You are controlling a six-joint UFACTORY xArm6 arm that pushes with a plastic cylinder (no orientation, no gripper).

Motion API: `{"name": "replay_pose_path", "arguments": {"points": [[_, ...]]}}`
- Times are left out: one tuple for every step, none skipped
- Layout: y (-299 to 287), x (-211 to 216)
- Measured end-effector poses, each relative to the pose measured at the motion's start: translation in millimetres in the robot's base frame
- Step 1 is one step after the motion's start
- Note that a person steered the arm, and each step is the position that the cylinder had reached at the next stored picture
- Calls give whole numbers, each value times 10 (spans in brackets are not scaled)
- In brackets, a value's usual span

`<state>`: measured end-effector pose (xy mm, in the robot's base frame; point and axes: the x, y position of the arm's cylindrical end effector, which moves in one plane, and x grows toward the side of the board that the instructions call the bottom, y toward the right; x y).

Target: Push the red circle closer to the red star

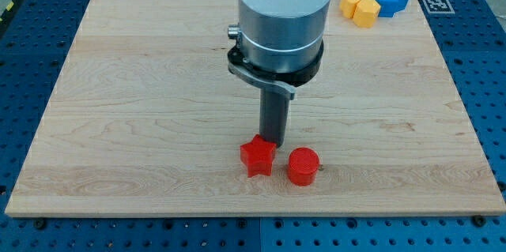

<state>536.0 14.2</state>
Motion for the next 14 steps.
{"name": "replay_pose_path", "arguments": {"points": [[-132, -165], [-260, -674], [-482, -1204], [-509, -1273], [-464, -1249], [2, -948], [825, -684], [1635, -268], [1988, 246], [1787, 565], [1771, 564], [1550, 515], [1205, 476], [1024, 441]]}}
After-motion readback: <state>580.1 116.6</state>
